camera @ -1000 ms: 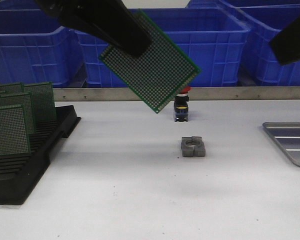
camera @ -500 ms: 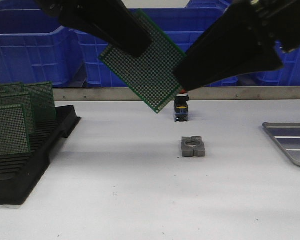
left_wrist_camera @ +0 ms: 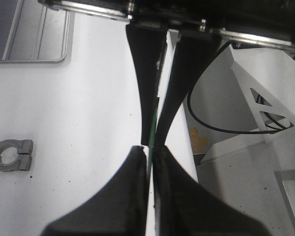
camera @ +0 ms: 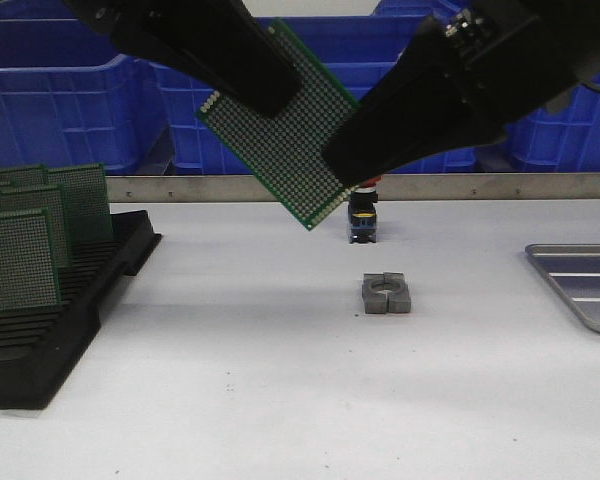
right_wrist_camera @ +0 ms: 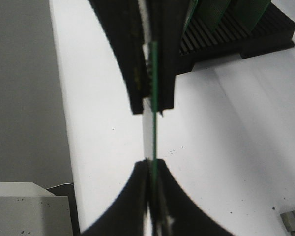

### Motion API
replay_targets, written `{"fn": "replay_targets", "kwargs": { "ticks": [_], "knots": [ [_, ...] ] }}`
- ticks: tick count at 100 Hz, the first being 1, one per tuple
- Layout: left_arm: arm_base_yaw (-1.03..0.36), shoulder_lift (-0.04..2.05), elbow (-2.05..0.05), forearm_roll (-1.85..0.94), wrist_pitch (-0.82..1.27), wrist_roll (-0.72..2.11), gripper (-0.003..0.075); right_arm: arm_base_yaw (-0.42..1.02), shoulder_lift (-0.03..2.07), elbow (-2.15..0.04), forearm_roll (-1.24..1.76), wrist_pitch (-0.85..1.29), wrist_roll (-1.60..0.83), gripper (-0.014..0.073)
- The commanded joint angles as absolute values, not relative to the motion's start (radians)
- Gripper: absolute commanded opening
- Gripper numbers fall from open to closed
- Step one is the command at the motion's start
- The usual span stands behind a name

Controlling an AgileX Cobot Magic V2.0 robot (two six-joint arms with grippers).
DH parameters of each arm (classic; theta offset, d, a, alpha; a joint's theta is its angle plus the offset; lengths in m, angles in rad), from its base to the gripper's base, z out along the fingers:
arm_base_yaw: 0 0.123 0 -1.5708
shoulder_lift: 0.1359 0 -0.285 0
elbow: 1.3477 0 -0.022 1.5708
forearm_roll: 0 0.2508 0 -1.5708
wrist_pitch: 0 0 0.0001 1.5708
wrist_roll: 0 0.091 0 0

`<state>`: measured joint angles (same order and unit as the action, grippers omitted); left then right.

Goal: Place circuit board on tray
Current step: 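Open the left gripper and carry the board away with the right gripper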

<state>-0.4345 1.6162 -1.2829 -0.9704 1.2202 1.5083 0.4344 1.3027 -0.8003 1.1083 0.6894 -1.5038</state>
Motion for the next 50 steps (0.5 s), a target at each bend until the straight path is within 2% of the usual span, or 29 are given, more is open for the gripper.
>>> {"fn": "replay_targets", "kwargs": {
  "ticks": [1,16,23,35,50],
  "knots": [
    [-0.442,1.578,-1.313,-1.043,1.269,1.492,0.0101,0.435,1.282,-0.833,1.159,0.704,-1.512,-0.0068],
    [-0.442,1.578,-1.313,-1.043,1.263,1.492,0.0371,0.435,1.282,-0.831,1.159,0.770,-1.402,-0.0068],
    [-0.442,1.578,-1.313,-1.043,1.242,1.492,0.0442,0.435,1.282,-0.830,1.159,0.778,-1.272,-0.0068],
    [-0.442,1.578,-1.313,-1.043,1.221,1.492,0.0455,0.419,1.282,-0.830,1.142,0.766,-1.054,-0.0068],
    [-0.442,1.578,-1.313,-1.042,1.198,1.492,0.0455,0.322,1.282,-0.830,1.056,0.767,-0.842,-0.0068]
  ]
}}
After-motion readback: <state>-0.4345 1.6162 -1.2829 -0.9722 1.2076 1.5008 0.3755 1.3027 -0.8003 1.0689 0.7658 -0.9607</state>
